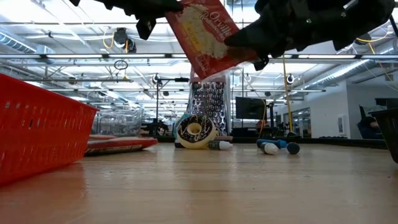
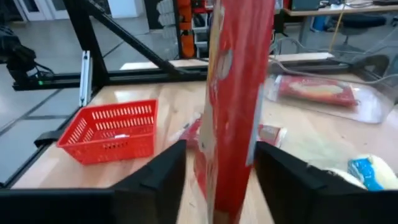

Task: Pick & Place Food Item
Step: Put the right red popcorn bag into the transparent bin

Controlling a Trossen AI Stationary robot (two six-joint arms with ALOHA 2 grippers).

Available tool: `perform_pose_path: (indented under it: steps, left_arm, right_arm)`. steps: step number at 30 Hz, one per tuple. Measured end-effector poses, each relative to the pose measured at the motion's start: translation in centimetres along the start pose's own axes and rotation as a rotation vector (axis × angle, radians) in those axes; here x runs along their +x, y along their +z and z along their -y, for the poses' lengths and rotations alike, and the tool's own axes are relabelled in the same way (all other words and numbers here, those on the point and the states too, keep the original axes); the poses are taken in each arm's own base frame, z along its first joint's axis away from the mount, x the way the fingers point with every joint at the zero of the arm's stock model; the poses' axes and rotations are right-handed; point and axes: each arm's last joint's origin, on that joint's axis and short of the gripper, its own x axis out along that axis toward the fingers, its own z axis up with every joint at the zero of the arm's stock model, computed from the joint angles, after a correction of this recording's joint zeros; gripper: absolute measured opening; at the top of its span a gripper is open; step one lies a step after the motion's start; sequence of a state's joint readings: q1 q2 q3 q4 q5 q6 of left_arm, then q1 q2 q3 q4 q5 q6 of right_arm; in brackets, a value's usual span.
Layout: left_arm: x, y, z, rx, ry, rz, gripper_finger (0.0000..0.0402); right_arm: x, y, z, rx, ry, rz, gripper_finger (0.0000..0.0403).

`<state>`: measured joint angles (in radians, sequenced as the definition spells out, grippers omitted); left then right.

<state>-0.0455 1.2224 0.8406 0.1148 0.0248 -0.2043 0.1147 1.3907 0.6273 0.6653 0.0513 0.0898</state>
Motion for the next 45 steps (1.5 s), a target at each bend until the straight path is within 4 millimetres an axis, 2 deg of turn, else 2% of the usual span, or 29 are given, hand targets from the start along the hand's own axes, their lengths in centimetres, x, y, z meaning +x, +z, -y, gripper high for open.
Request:
perform_pose_path:
  steps: [4,11,16,19,27,32,38,45]
  left_arm:
    - [0.0,-0.1,0.0,-0.015,0.002,-0.007,0.0015]
    - [0.0,-0.1,0.0,-0.014,0.002,-0.007,0.0011]
    - [0.0,0.0,0.0,0.018,0.007,0.002,0.0053]
    - [-0.2,0.8,0.3,0.041,-0.009,0.074,0.0075]
    - [-4.6,4.0,0.9,0.131,0.039,0.296,0.0125]
    - [-6.4,4.7,1.2,0.139,0.03,0.354,0.0146]
    - [-5.4,4.5,1.5,0.158,0.017,0.351,0.0156]
    - [-1.8,4.2,1.5,0.219,-0.024,0.431,0.0157]
  right_arm:
    - [-0.2,0.6,0.1,0.002,-0.001,0.045,0.011]
    - [-0.2,0.6,0.3,-0.049,-0.003,0.043,0.0015]
    - [-0.2,0.6,0.3,-0.076,-0.009,0.043,0.0011]
    - [-0.2,0.6,0.3,-0.096,-0.008,0.038,0.001]
    - [-0.2,0.7,0.2,-0.098,-0.004,0.053,0.0009]
    - [-0.5,2.8,0.0,-0.094,0.003,0.27,0.0009]
    - [-1.0,4.4,-0.1,-0.13,-0.007,0.468,0.0009]
    - [-1.1,4.5,0.2,-0.137,-0.09,0.482,0.0009]
